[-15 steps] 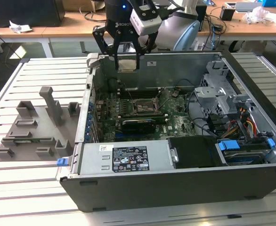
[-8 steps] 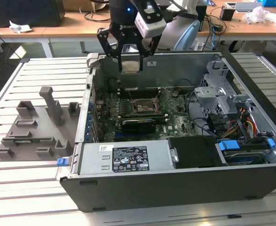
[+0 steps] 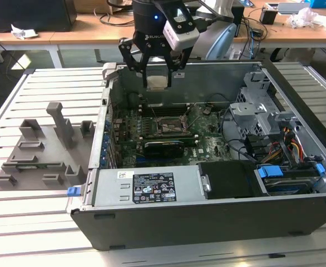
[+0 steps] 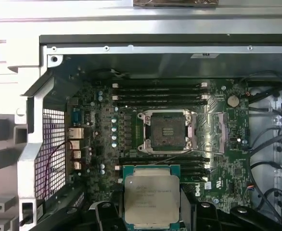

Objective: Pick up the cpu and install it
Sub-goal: 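Pick up the cpu and move it towards the insertion slot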

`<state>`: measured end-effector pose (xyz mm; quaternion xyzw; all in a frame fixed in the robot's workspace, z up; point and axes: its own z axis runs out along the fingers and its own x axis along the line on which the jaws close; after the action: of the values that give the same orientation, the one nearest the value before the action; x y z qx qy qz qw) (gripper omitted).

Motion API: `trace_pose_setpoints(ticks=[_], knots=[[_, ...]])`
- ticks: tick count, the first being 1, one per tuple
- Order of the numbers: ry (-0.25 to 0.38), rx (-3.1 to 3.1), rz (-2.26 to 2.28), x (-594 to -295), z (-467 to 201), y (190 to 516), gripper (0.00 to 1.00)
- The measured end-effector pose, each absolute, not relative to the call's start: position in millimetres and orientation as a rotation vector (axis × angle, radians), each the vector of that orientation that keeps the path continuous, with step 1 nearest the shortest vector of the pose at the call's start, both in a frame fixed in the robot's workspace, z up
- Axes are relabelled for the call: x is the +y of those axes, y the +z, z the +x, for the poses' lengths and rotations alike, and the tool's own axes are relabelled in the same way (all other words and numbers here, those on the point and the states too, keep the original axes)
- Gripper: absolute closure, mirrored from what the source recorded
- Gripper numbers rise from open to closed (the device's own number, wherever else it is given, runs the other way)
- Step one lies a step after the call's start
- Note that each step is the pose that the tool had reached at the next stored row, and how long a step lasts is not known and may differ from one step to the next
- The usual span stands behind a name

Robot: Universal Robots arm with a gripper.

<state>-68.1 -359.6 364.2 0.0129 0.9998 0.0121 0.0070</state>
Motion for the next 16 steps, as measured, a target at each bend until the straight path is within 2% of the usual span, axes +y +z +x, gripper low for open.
trace_pose_setpoints(ticks=[16], knots=[[0.014, 3.128, 0.04, -340.3, -45.2, 342.4, 0.45]])
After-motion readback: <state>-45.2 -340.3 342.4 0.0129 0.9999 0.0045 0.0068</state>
